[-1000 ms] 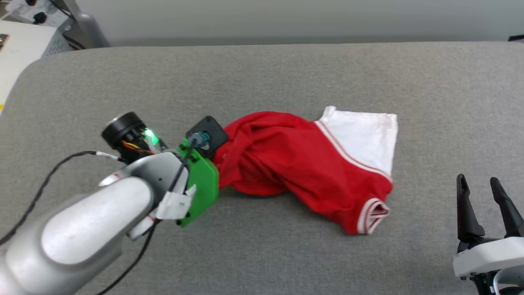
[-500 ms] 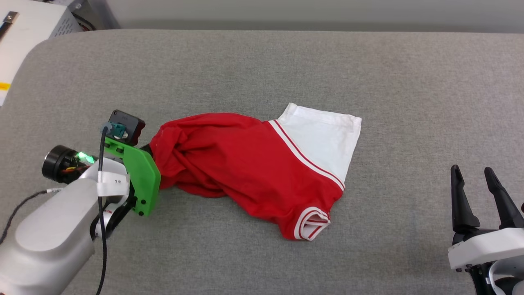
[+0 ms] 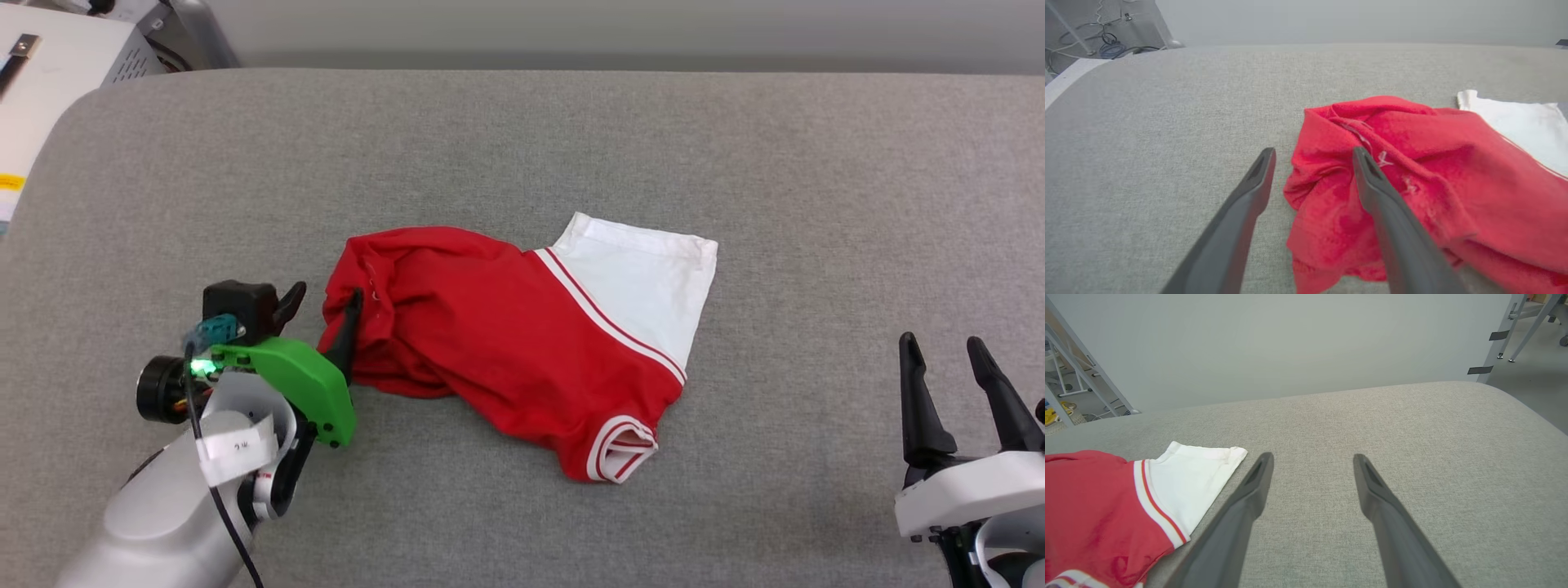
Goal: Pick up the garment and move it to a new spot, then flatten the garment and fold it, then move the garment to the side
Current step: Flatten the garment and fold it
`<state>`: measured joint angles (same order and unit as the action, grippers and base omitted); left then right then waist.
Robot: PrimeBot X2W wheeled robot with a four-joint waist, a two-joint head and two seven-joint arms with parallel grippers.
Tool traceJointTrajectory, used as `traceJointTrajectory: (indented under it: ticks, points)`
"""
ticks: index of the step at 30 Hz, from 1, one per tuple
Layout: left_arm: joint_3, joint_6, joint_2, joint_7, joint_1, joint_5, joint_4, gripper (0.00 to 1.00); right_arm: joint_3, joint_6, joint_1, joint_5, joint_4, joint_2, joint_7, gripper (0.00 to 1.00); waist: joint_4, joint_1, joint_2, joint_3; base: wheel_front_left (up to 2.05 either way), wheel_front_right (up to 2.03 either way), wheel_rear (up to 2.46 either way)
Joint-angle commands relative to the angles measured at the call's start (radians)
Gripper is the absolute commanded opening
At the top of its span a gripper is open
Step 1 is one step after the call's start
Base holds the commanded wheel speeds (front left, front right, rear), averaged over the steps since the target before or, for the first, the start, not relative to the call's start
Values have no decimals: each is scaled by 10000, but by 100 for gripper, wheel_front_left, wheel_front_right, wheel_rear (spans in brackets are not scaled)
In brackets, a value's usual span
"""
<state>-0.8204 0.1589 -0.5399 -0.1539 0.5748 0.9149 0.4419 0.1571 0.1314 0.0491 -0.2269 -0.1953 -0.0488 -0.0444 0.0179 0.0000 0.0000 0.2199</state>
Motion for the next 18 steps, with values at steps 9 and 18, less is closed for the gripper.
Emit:
traceJointTrajectory:
  ticks: [9,18]
  points:
    - [1688,1345,414,-1070,-1566,-855,-1617,100,-156,-7,351,158,-92,-14,-340,100,367,0,0,-1029,0,0,0]
    - [3490,1515,1168,-1077,-3450,-2743,-3587,100,-321,-7,701,151,-114,-14,-574,100,491,0,0,-1464,0,0,0]
